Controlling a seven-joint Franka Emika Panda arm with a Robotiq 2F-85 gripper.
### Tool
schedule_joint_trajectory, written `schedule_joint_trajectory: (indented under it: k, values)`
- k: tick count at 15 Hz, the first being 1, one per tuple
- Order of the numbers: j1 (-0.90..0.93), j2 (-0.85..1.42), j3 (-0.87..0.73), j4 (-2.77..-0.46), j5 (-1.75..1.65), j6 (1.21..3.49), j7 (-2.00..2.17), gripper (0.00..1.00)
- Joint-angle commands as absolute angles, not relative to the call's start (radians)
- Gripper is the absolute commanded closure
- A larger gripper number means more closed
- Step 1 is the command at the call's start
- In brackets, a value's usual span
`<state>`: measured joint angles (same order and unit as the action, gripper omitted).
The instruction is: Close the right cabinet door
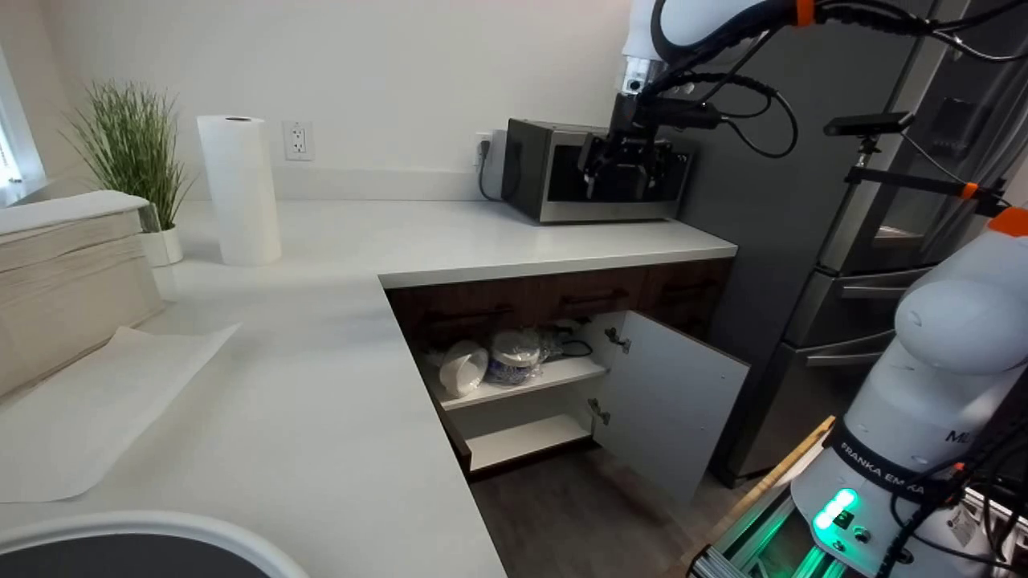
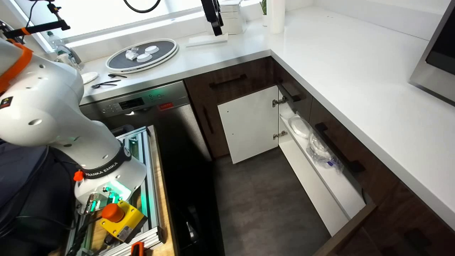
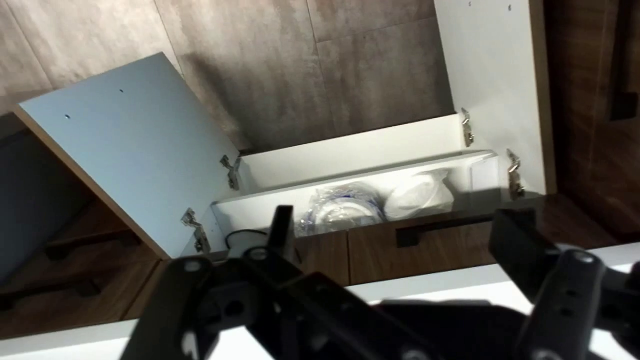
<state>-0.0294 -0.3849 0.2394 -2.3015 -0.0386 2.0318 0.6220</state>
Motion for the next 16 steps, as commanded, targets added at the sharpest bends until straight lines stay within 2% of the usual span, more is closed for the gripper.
schedule_joint_trajectory:
  k: [1,10,16]
  values:
    - [-0.084,-0.234,0.228,-2.267,-0.123,2.100,0.800,0.00]
    - [-0.124,0.112,-0.012,-2.122,-0.178,2.326,1.077,0.00]
    - [-0.123,0.253,-0.202,-2.047,-0.315,2.378,1.277,0.00]
